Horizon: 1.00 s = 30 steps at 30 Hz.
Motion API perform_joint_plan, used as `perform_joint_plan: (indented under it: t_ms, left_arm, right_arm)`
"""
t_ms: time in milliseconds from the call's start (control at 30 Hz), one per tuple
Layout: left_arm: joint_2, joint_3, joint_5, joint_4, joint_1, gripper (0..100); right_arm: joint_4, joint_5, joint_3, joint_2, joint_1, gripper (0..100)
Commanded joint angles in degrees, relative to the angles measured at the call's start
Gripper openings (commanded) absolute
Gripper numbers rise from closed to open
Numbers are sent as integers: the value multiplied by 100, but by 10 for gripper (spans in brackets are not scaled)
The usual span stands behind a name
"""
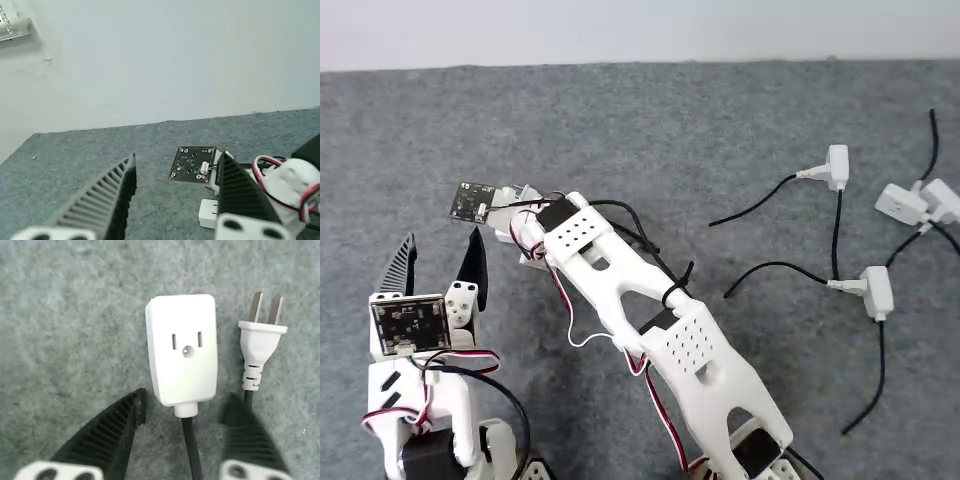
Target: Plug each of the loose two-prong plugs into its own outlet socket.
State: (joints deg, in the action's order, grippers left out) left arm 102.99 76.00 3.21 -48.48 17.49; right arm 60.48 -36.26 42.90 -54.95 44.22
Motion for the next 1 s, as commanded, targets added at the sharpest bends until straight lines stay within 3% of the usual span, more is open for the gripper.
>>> perform_joint_plan:
  t_ms: [0,733,967]
  left_arm:
    - [18,-286,-62,-70,18,251]
    - [18,-251,-316,-316,26,250]
    - [18,-251,-343,-299,589,250]
  right_arm:
    - [31,-70,325,22,22,31]
    - [989,-79,527,224,4,9]
    - [1982,-70,527,673,-4,9]
